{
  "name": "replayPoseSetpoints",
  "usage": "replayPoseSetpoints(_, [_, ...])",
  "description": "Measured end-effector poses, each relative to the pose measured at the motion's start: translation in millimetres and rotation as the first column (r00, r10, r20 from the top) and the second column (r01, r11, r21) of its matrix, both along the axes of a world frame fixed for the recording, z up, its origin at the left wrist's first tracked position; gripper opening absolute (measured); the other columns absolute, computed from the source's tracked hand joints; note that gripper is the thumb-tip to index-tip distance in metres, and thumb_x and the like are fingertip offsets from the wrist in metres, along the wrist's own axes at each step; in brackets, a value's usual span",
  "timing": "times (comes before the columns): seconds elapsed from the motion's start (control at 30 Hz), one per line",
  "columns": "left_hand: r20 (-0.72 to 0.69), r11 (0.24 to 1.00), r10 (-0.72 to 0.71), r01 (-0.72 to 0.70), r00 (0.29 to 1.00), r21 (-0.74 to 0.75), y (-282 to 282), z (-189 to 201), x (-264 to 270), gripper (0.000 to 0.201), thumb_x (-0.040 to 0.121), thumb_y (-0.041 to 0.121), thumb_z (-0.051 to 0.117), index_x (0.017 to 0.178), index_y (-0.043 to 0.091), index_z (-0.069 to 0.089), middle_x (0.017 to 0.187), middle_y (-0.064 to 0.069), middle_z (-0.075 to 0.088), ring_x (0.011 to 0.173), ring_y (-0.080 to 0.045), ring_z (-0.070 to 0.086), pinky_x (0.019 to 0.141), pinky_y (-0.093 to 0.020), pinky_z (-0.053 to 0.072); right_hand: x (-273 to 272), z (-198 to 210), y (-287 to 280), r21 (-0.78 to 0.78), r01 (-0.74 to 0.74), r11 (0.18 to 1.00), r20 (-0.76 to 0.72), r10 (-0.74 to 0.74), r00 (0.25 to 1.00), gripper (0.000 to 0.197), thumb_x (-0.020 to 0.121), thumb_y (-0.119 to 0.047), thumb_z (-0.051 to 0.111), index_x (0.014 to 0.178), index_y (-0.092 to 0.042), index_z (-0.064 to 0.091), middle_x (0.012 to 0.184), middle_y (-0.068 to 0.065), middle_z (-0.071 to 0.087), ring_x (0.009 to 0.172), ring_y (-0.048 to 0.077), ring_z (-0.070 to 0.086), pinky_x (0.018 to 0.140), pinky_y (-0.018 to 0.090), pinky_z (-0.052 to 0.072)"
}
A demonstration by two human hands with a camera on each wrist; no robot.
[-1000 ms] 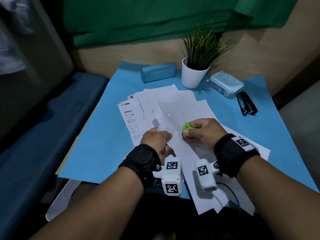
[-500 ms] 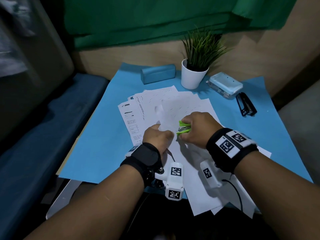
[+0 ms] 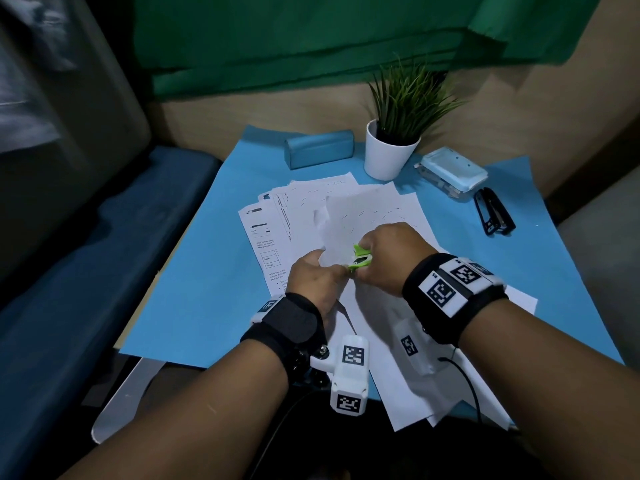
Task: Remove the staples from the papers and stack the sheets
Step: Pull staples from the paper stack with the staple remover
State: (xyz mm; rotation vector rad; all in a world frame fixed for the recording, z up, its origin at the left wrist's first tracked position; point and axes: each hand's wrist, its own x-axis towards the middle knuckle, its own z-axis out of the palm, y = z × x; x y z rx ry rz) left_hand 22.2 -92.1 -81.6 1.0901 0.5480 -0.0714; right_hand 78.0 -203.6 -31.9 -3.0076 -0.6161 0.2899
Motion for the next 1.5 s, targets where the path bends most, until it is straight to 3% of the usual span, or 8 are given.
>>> replayPoseSetpoints(0.47, [-0.063, 0.999, -0.031, 0.032, 0.998, 0.007, 2.6, -6.0, -3.8, 0.023, 0.083, -0.009, 0.059, 0.102, -0.002, 0.069, 0.093, -0.033, 0.068, 0.075, -0.038, 0.065, 0.064, -0.043, 0.053, -5.0, -16.7, -8.3, 0.262, 0.209, 0.942, -0.152, -0.174, 0.973, 0.022, 0.071, -0.031, 0.077, 0.076, -0.011, 0.069, 0.076, 0.004, 0.067, 0.074, 0.022, 0.061, 0.061, 0.027, 0.046])
replayPoseSetpoints(0.63, [-0.198, 0.997, -0.046, 0.058, 0.979, 0.052, 11.8, -11.0, -1.6, 0.014, 0.09, -0.002, 0.056, 0.1, 0.002, 0.064, 0.075, -0.025, 0.06, 0.062, -0.036, 0.049, 0.049, -0.038, 0.052, -12.3, -23.1, -19.9, 0.625, 0.559, 0.546, -0.51, -0.256, 0.821, 0.012, 0.072, -0.007, 0.082, 0.077, -0.01, 0.072, 0.066, 0.001, 0.065, 0.051, 0.004, 0.059, 0.053, 0.016, 0.048])
replayPoseSetpoints(0.73, [-0.24, 0.999, -0.031, 0.041, 0.97, 0.035, 16.0, -13.7, -2.1, 0.01, 0.091, -0.002, 0.057, 0.097, 0.004, 0.062, 0.059, -0.011, 0.061, 0.045, -0.029, 0.052, 0.057, -0.038, 0.049, -14.3, -24.6, -28.7, 0.651, 0.713, 0.259, -0.689, -0.194, 0.699, 0.013, 0.075, 0.005, 0.077, 0.086, 0.004, 0.071, 0.078, 0.016, 0.067, 0.063, 0.018, 0.064, 0.067, 0.031, 0.061])
replayPoseSetpoints(0.93, [-0.213, 0.994, -0.086, 0.099, 0.973, 0.052, 10.7, -2.4, -9.7, 0.035, 0.094, -0.004, 0.051, 0.082, 0.03, 0.05, 0.075, -0.009, 0.063, 0.045, -0.024, 0.048, 0.054, -0.03, 0.04, -8.9, -33.1, -35.1, 0.524, 0.447, 0.725, -0.419, -0.238, 0.876, 0.026, 0.063, -0.025, 0.087, 0.085, -0.019, 0.075, 0.076, -0.005, 0.071, 0.071, 0.016, 0.065, 0.075, 0.031, 0.054])
replayPoseSetpoints(1.03, [-0.204, 0.992, -0.111, 0.12, 0.973, 0.031, 13.1, 10.3, -10.4, 0.026, 0.095, -0.001, 0.051, 0.083, 0.021, 0.049, 0.067, -0.01, 0.054, 0.031, -0.022, 0.041, 0.037, -0.022, 0.042, -10.4, -25.5, -33.9, 0.365, 0.298, 0.882, -0.266, -0.208, 0.941, 0.042, 0.064, -0.032, 0.086, 0.103, -0.022, 0.073, 0.096, -0.005, 0.07, 0.09, 0.015, 0.064, 0.081, 0.025, 0.049])
replayPoseSetpoints(1.1, [-0.209, 0.986, -0.164, 0.167, 0.964, -0.007, 17.9, 21.9, -5.8, 0.007, 0.094, 0.018, 0.057, 0.09, 0.012, 0.056, 0.072, -0.015, 0.05, 0.033, -0.022, 0.043, 0.039, -0.021, 0.04, -12.0, -22.0, -33.3, 0.334, 0.223, 0.916, -0.227, -0.152, 0.962, 0.045, 0.065, -0.032, 0.085, 0.108, -0.023, 0.072, 0.098, -0.007, 0.068, 0.091, 0.012, 0.06, 0.078, 0.021, 0.042])
replayPoseSetpoints(1.2, [-0.263, 0.97, -0.239, 0.241, 0.935, -0.026, 29.0, 27.9, 5.9, 0.025, 0.086, 0.035, 0.061, 0.091, 0.012, 0.057, 0.066, -0.011, 0.043, 0.046, -0.02, 0.035, 0.048, -0.024, 0.029, -12.2, -16.3, -33.1, 0.314, 0.162, 0.936, -0.202, -0.101, 0.974, 0.039, 0.066, -0.031, 0.084, 0.102, -0.022, 0.072, 0.095, -0.007, 0.066, 0.091, 0.014, 0.059, 0.078, 0.024, 0.046])
replayPoseSetpoints(1.5, [-0.294, 0.894, -0.253, 0.339, 0.922, 0.292, 43.2, 13.9, 14.4, 0.015, 0.09, 0.011, 0.067, 0.102, 0.001, 0.069, 0.08, -0.013, 0.071, 0.067, -0.029, 0.069, 0.063, -0.034, 0.061, -11.9, -11.6, -19.5, 0.307, 0.18, 0.934, -0.194, -0.123, 0.973, 0.038, 0.068, -0.034, 0.08, 0.103, -0.022, 0.072, 0.098, -0.005, 0.068, 0.094, 0.016, 0.061, 0.08, 0.024, 0.047])
